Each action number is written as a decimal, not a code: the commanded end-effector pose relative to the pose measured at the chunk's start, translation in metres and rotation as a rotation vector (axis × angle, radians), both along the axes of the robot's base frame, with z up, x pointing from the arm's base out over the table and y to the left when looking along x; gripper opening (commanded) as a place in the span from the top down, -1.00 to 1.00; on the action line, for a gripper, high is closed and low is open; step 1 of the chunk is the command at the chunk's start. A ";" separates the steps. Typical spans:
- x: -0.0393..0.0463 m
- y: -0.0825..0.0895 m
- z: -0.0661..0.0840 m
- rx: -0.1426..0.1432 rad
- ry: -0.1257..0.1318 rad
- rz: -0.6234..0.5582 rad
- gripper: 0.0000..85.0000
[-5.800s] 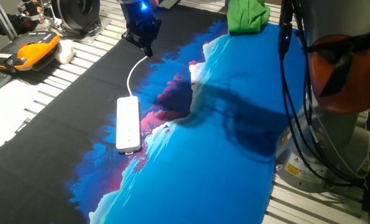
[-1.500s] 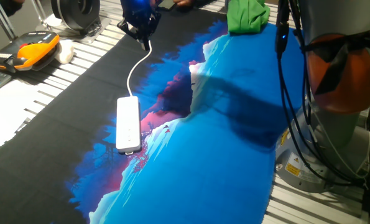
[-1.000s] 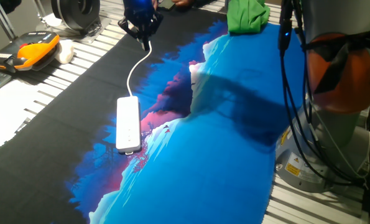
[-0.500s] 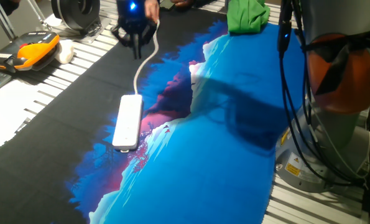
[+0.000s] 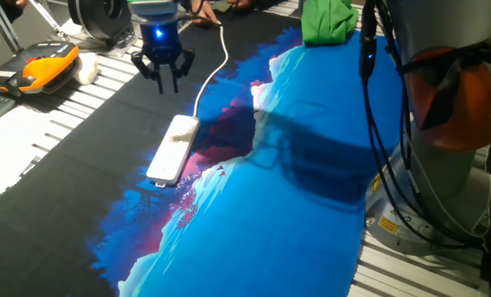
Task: Turn off the power strip by pressing the button
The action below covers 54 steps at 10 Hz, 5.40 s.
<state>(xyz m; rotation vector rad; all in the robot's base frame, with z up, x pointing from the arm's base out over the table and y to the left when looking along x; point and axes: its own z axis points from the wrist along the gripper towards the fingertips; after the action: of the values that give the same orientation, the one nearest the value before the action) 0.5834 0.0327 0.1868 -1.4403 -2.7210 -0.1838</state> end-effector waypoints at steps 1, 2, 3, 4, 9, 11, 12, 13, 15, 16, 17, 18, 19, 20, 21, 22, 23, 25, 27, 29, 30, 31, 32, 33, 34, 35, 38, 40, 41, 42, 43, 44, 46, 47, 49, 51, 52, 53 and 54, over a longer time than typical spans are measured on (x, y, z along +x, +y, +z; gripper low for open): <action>0.0054 -0.001 -0.006 -0.008 -0.003 -0.014 0.20; 0.0105 -0.001 -0.012 -0.023 -0.002 -0.017 0.20; 0.0161 -0.003 -0.018 -0.033 -0.003 -0.025 0.20; 0.0206 -0.003 -0.025 -0.028 -0.009 -0.032 0.20; 0.0314 0.000 -0.054 -0.053 -0.017 -0.063 -0.20; 0.0325 0.004 -0.072 -0.070 -0.022 -0.079 -0.20; 0.0327 0.006 -0.080 -0.073 -0.027 -0.087 -0.20; 0.0335 0.008 -0.089 -0.063 -0.037 -0.096 -0.20; 0.0337 0.013 -0.103 -0.074 -0.043 -0.113 -0.20; 0.0335 0.015 -0.107 -0.082 -0.043 -0.123 -0.20; 0.0335 0.016 -0.111 -0.093 -0.042 -0.126 -0.20; 0.0338 0.016 -0.114 -0.101 -0.042 -0.123 -0.20; 0.0339 0.015 -0.118 -0.106 -0.043 -0.123 -0.20; 0.0340 0.014 -0.122 -0.107 -0.046 -0.120 -0.20; 0.0335 0.014 -0.125 -0.104 -0.049 -0.120 -0.20; 0.0334 0.014 -0.126 -0.101 -0.052 -0.120 -0.20; 0.0335 0.014 -0.128 -0.101 -0.053 -0.120 -0.20; 0.0335 0.014 -0.127 -0.099 -0.054 -0.117 -0.20; 0.0341 0.015 -0.125 -0.079 -0.056 -0.121 -0.20; 0.0341 0.015 -0.125 -0.095 -0.028 -0.138 -0.20; 0.0341 0.015 -0.125 -0.081 -0.020 -0.134 -0.20; 0.0341 0.015 -0.125 -0.019 -0.030 -0.130 -0.20; 0.0341 0.015 -0.125 0.014 -0.034 -0.126 -0.20; 0.0341 0.015 -0.125 0.020 -0.036 -0.128 -0.20; 0.0360 0.016 -0.130 0.001 -0.033 -0.132 -0.20; 0.0375 0.017 -0.135 -0.007 -0.032 -0.133 -0.20; 0.0351 0.021 -0.136 -0.014 -0.031 -0.139 -0.20; 0.0355 0.019 -0.138 -0.013 -0.030 -0.141 -0.20; 0.0368 0.017 -0.141 -0.014 -0.031 -0.135 -0.20; 0.0374 0.014 -0.143 -0.007 -0.034 -0.131 -0.20; 0.0376 0.013 -0.146 0.003 -0.039 -0.130 -0.20; 0.0377 0.014 -0.149 0.002 -0.039 -0.130 -0.20; 0.0365 0.016 -0.146 0.002 -0.037 -0.127 -0.20; 0.0346 0.015 -0.138 0.013 -0.038 -0.123 -0.20; 0.0270 0.014 -0.118 0.059 -0.043 -0.099 -0.20; 0.0157 0.013 -0.096 0.093 -0.044 -0.052 0.20; 0.0090 0.011 -0.087 0.110 -0.049 -0.010 0.20; 0.0022 0.009 -0.079 0.106 -0.047 0.036 0.60; -0.0051 0.007 -0.071 0.078 -0.031 0.128 1.00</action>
<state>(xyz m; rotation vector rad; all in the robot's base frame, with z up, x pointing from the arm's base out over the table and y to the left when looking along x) 0.5772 0.0386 0.1165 -1.3635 -2.7419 -0.3032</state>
